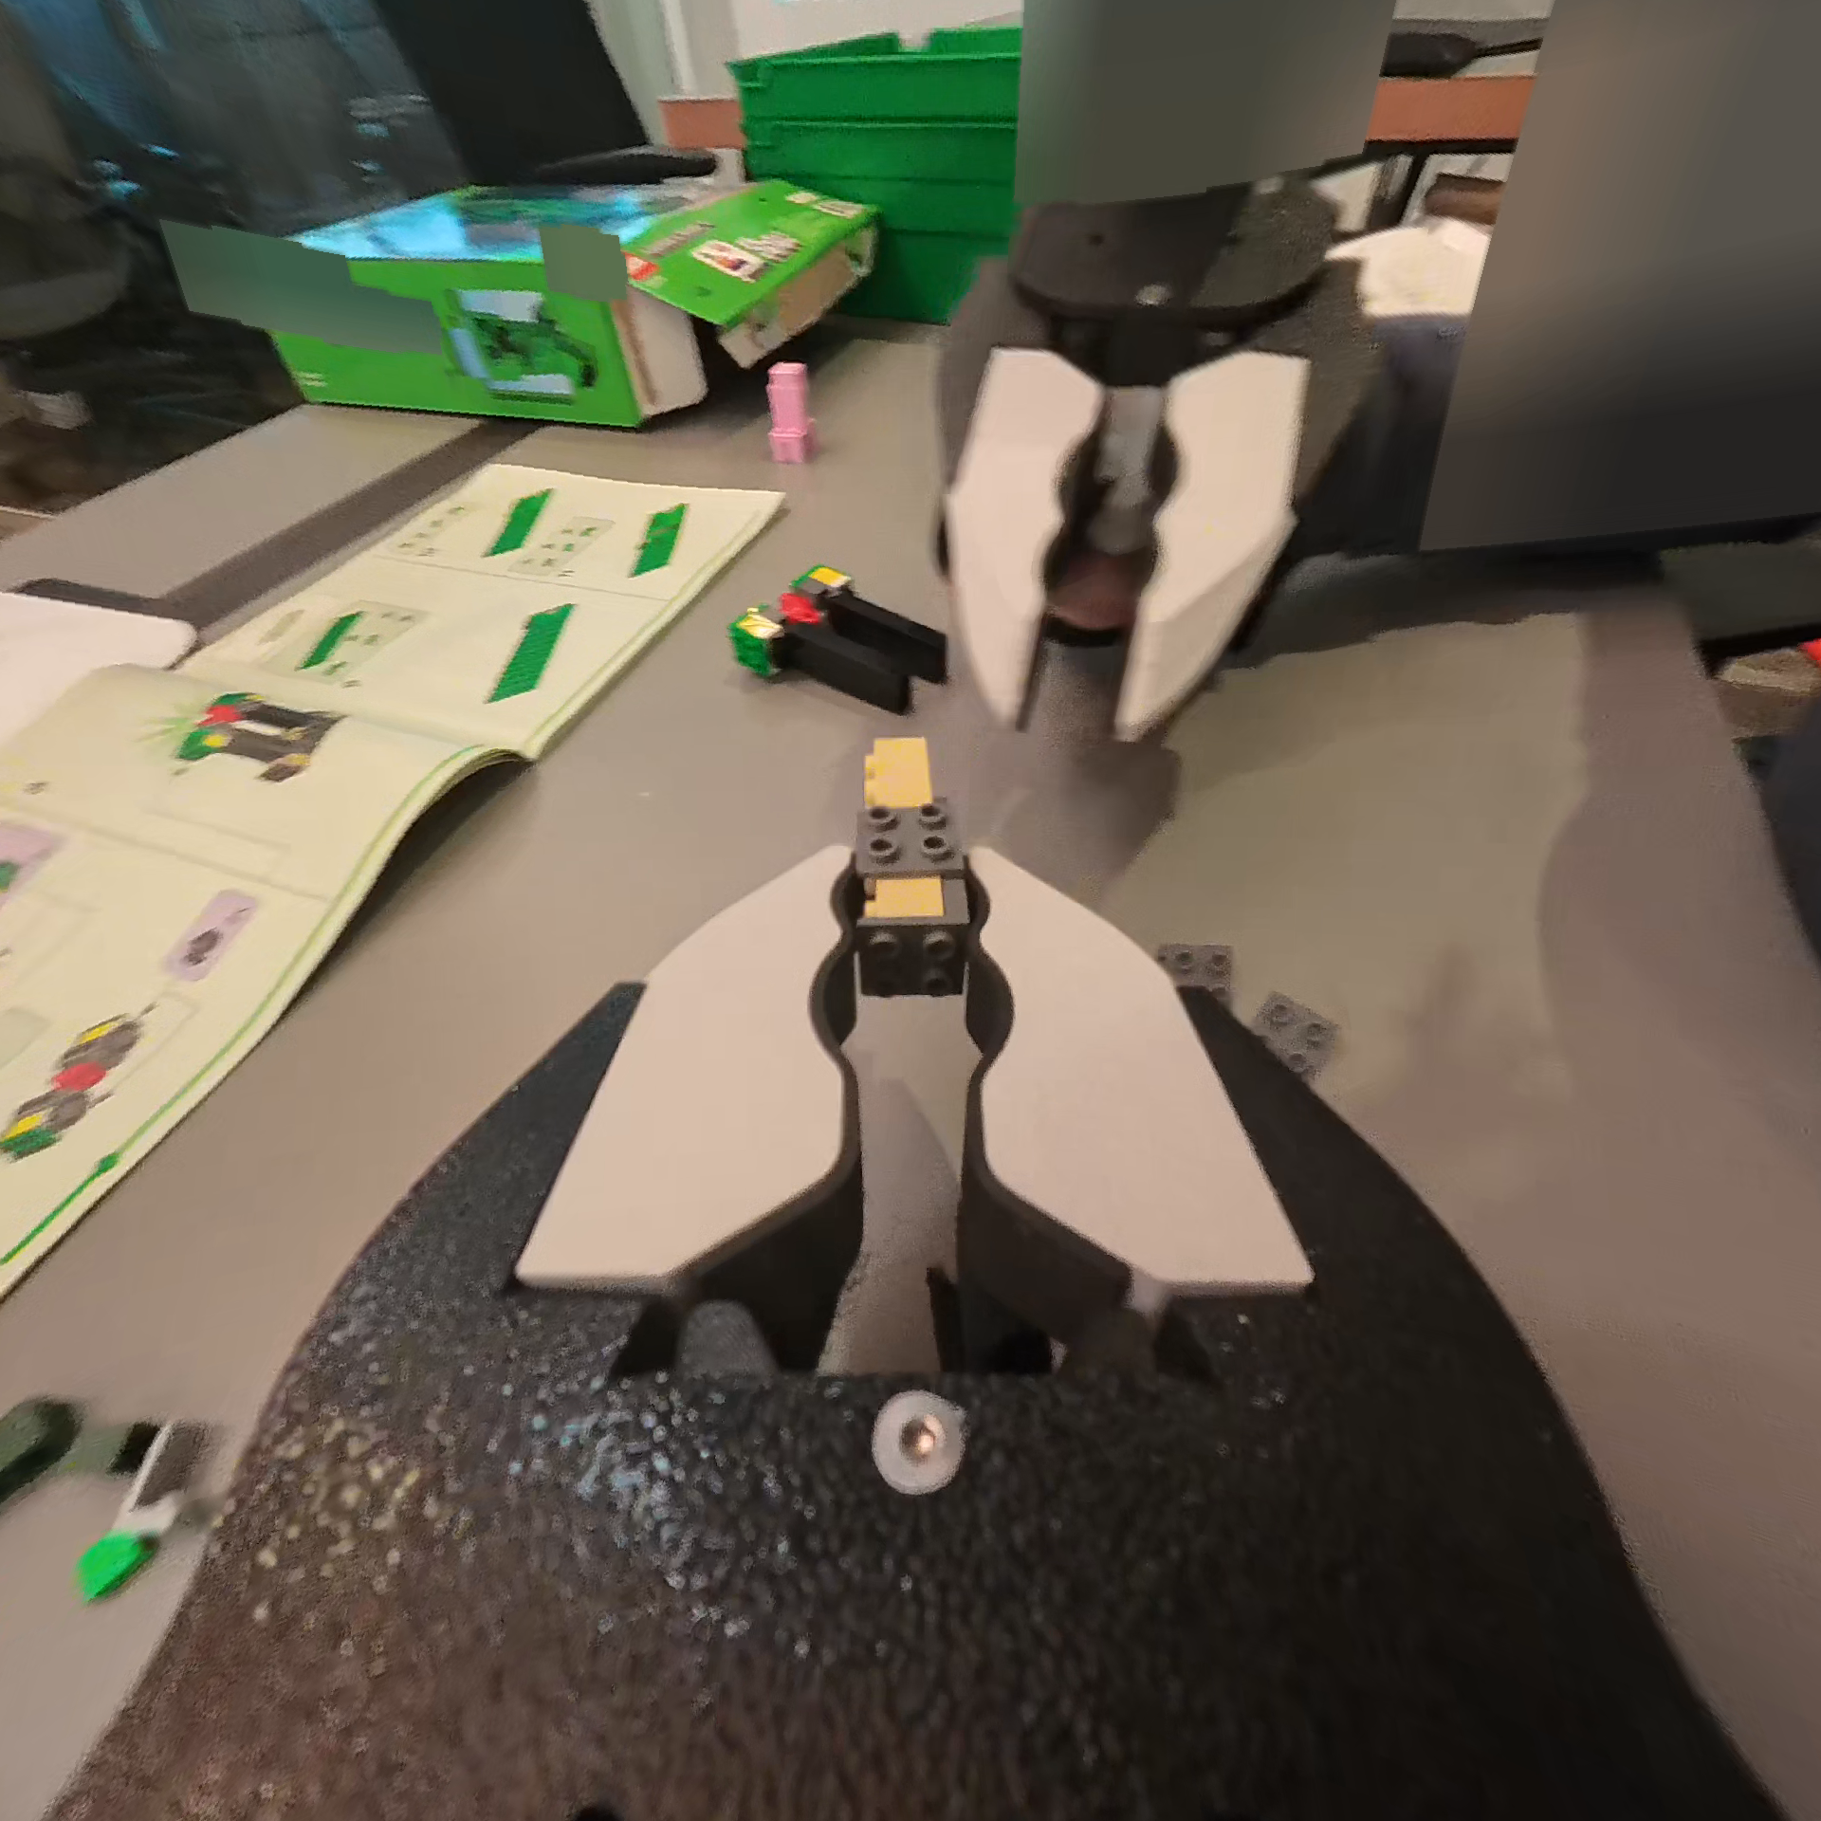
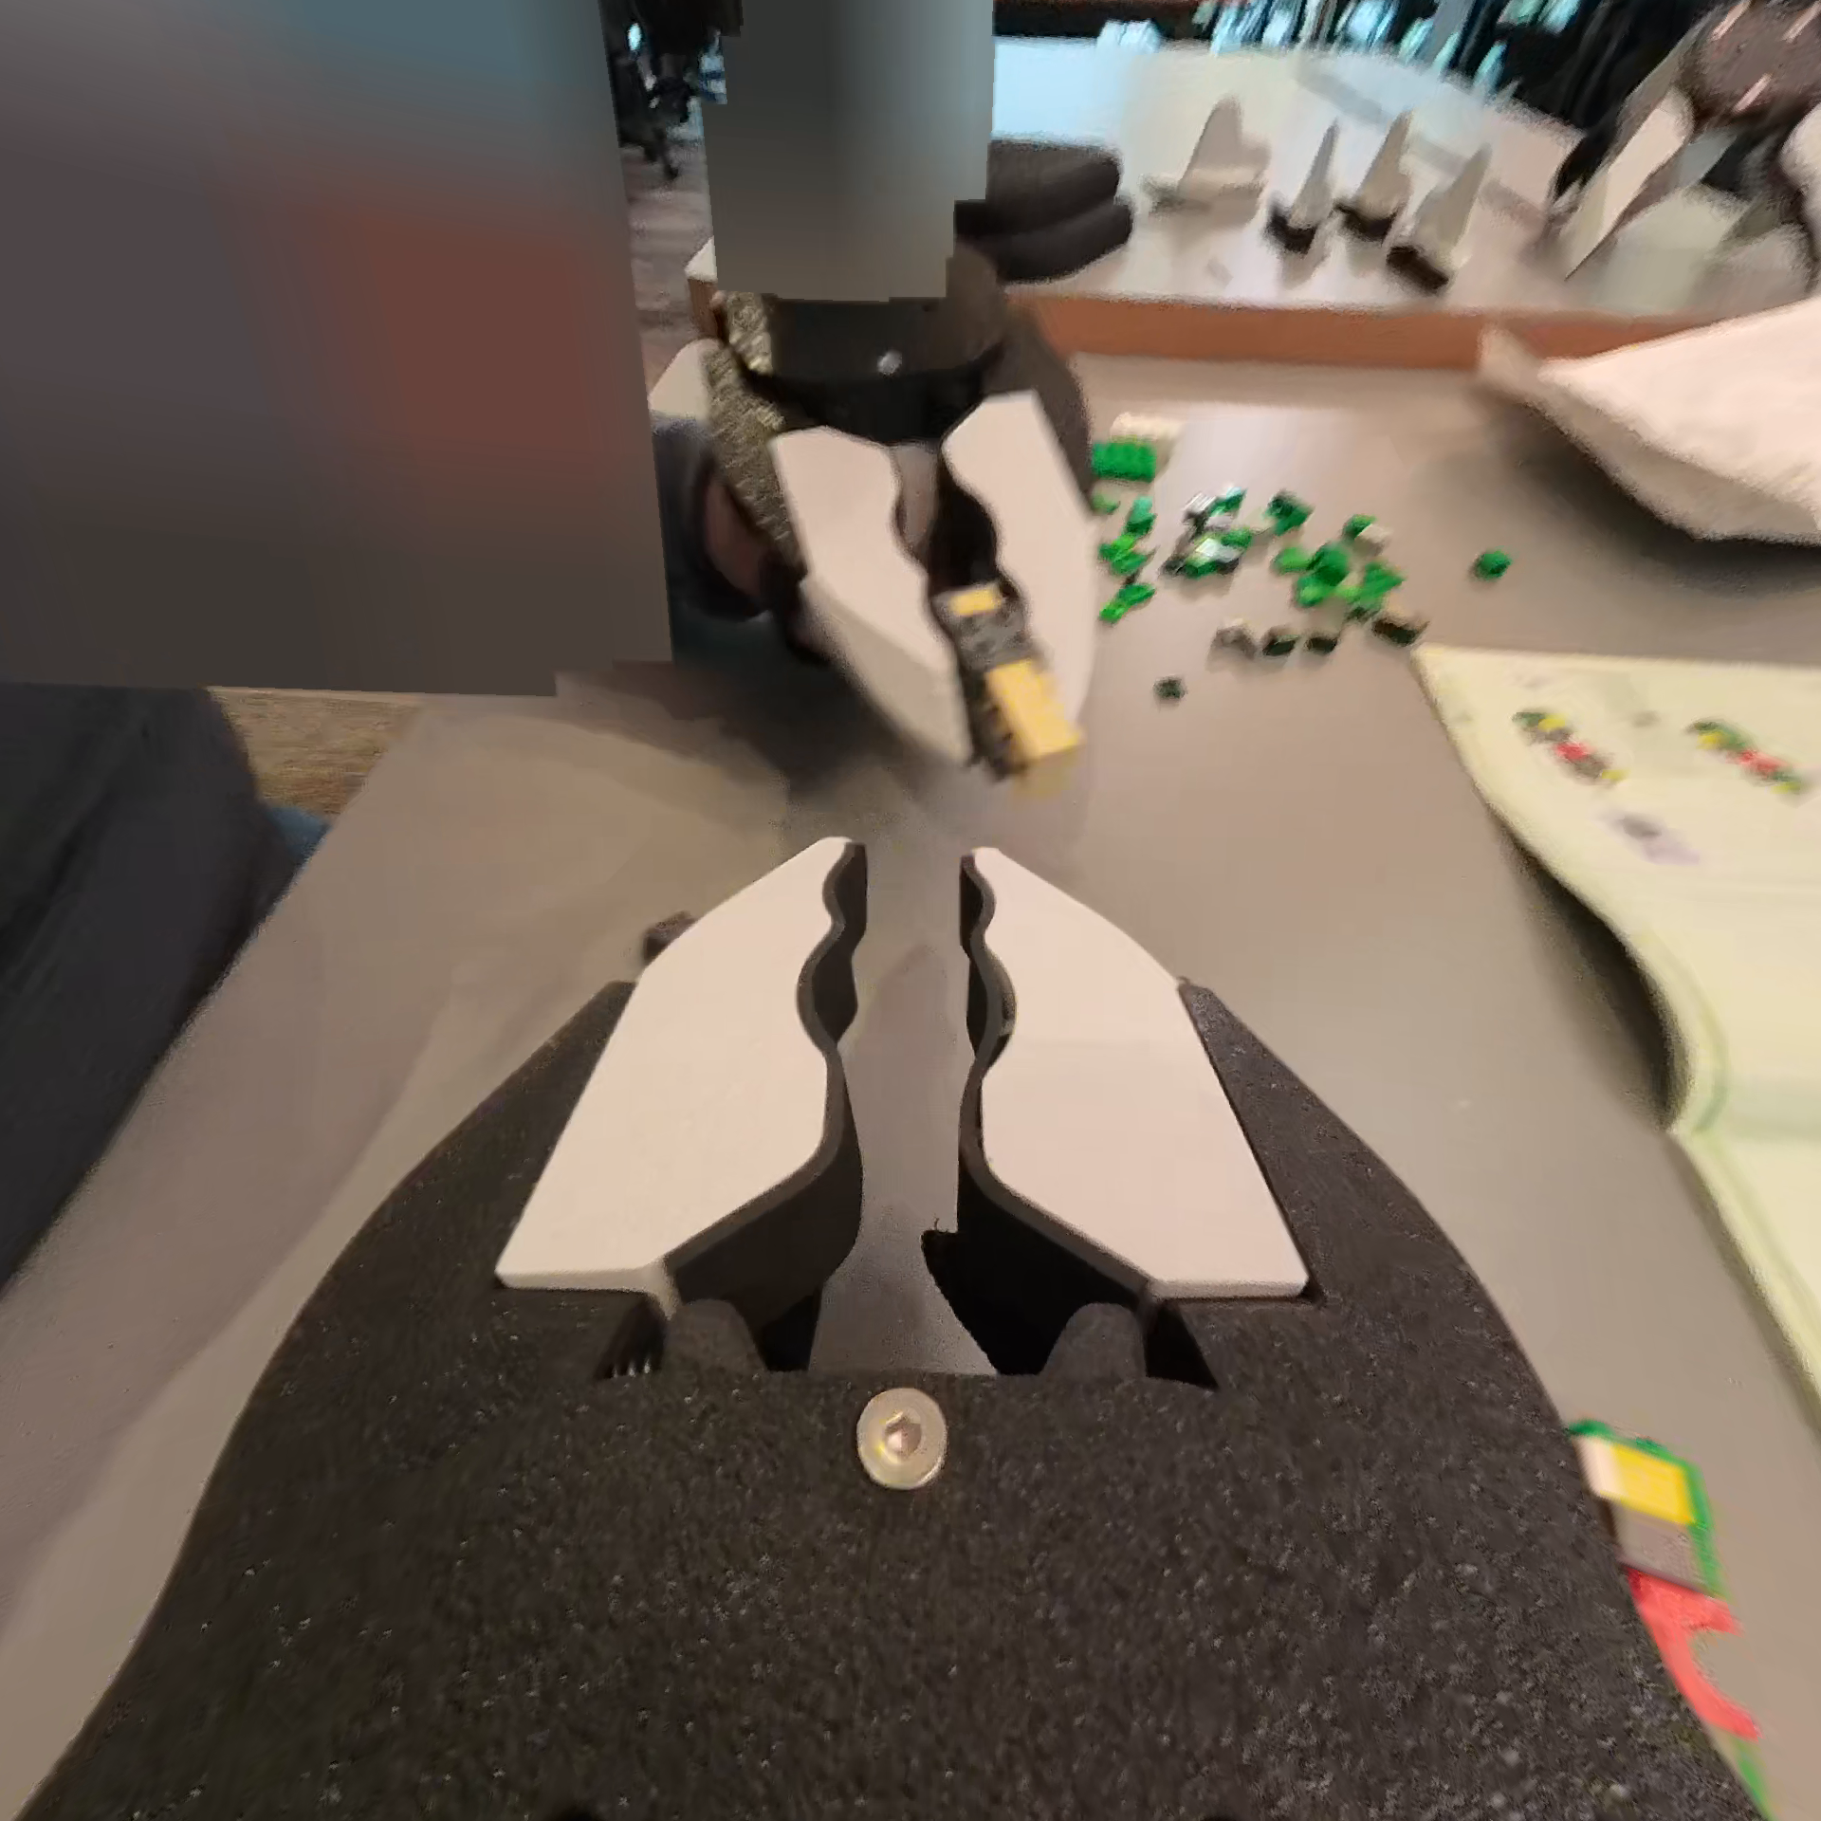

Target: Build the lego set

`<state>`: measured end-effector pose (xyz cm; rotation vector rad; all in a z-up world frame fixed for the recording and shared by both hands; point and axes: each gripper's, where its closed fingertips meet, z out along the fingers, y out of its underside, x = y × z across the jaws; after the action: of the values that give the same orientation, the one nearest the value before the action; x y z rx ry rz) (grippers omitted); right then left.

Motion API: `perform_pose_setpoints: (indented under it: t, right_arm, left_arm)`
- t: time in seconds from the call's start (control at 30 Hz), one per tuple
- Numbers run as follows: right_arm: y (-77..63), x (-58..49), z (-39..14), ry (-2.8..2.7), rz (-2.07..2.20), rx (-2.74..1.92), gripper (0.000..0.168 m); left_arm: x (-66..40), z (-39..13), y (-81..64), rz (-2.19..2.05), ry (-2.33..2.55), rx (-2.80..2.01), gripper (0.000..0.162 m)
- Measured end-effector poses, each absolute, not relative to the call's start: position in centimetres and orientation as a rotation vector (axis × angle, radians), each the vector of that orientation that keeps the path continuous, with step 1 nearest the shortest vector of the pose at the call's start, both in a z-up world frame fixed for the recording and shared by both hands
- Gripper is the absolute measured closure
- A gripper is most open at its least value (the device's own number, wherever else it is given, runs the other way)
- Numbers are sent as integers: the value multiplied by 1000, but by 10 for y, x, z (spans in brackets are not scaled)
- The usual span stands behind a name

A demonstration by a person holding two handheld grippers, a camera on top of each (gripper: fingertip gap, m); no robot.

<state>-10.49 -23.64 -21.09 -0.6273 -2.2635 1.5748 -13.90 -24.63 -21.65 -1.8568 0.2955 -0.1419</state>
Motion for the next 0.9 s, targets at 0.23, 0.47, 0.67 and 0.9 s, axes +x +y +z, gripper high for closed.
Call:
perform_pose_setpoints:
  t: [0.23,0.47,0.67,0.9]
  right_arm:
    - [-254,-69,-257,-2598,1191,-711,136]
    - [-262,-78,-271,-2667,1036,-662,144]
    - [-252,-88,-266,-2583,974,-705,152]
    - [-221,-121,-207,-1958,1215,-945,152]
  left_arm:
    - [-150,-214,-246,-38,253,-1838,145]
    - [-143,-218,-247,-15,320,-1851,145]
    - [-147,-212,-248,-17,278,-1815,145]
    - [-158,-210,-237,119,153,-1812,145]
